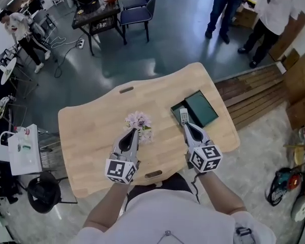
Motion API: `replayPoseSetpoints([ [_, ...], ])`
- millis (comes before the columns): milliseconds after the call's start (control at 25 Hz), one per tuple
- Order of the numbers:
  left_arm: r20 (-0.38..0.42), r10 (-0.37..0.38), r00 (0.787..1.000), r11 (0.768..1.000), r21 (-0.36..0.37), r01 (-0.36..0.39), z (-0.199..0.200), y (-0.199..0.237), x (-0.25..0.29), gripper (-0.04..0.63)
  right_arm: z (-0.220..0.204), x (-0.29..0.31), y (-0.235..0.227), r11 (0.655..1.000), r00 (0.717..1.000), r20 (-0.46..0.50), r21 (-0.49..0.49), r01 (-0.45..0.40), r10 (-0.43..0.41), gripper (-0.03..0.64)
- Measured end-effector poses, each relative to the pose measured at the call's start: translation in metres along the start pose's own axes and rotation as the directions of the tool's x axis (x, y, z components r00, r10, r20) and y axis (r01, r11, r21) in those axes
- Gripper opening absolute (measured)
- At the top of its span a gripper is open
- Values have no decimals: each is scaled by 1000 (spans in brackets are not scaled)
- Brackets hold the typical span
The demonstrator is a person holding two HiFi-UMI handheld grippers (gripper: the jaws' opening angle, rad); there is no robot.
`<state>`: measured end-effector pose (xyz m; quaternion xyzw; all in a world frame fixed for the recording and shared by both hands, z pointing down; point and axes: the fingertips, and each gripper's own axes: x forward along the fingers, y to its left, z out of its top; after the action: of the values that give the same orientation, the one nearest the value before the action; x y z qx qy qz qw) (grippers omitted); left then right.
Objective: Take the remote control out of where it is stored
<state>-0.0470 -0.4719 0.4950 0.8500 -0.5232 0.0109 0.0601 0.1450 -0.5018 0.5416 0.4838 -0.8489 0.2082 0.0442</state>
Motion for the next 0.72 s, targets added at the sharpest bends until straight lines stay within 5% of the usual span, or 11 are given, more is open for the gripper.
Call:
replayPoseSetpoints([
  [440,-80,0,997,998,-60,-5,-52,40,37,0,-56,80,-67,996,979,-184,-12,86,-87,28],
  [600,-119,-16,993,996,-86,6,-74,50,48,0,-107,115,-115,989,933,-329,-41,139,-144,31],
  [720,-149,-21,989,993,-117,3,-95,59,49,0,-156,139,-152,985,874,-454,-71,157,-172,100],
])
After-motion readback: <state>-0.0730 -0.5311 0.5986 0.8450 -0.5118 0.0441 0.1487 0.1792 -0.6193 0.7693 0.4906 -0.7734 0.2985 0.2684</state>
